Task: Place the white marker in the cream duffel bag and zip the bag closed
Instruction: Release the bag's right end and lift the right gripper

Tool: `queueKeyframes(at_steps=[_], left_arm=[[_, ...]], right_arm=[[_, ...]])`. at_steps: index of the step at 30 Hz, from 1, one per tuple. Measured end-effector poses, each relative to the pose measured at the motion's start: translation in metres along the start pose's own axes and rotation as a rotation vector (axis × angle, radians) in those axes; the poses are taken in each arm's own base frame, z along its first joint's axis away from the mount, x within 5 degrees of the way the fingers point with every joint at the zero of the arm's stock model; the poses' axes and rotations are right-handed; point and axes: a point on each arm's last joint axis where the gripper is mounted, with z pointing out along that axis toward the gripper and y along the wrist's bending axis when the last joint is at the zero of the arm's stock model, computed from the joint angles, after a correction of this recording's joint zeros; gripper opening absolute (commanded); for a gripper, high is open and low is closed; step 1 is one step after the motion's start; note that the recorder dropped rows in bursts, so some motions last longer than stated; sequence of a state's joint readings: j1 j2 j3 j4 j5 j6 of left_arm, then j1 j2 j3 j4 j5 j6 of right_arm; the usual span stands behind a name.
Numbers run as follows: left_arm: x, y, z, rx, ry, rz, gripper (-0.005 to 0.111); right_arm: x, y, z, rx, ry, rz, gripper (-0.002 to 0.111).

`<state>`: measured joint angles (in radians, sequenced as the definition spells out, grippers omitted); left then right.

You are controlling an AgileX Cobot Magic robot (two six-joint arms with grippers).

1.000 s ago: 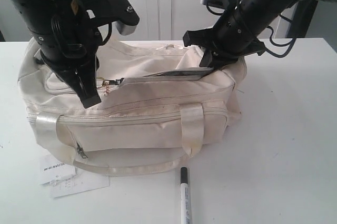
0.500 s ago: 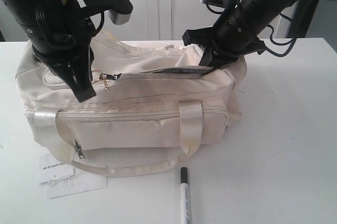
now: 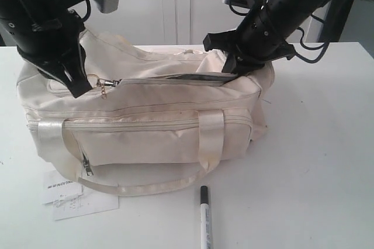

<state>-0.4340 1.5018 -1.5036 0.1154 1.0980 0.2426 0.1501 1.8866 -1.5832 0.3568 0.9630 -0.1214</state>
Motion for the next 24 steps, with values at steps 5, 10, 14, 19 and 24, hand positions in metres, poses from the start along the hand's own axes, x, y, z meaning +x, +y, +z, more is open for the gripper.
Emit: queueKeyframes(at_steps=[5,10,14,19,24], left_arm=[[0.007,0.009,0.003,0.009,0.014,-0.042,0.000],[0.022,0.015,0.013,0.017,0.076,-0.076,0.000],[0.028,0.015,0.019,0.019,0.109,-0.078,0.000],[0.032,0.013,0.007,0.002,0.082,-0.078,0.000],[0.033,0.008,0.001,0.056,0.032,-0.105,0.000]], right_arm=[[0.000,0.001,0.000,0.000,-0.001,-0.001,0.000],[0.000,-0.001,0.000,0.013,0.000,-0.011,0.000],[0.000,-0.002,0.000,0.023,0.002,-0.018,0.000],[0.000,-0.003,0.000,0.034,0.001,-0.026,0.002],[0.000,-0.007,-0.001,0.063,0.000,-0.038,0.034]])
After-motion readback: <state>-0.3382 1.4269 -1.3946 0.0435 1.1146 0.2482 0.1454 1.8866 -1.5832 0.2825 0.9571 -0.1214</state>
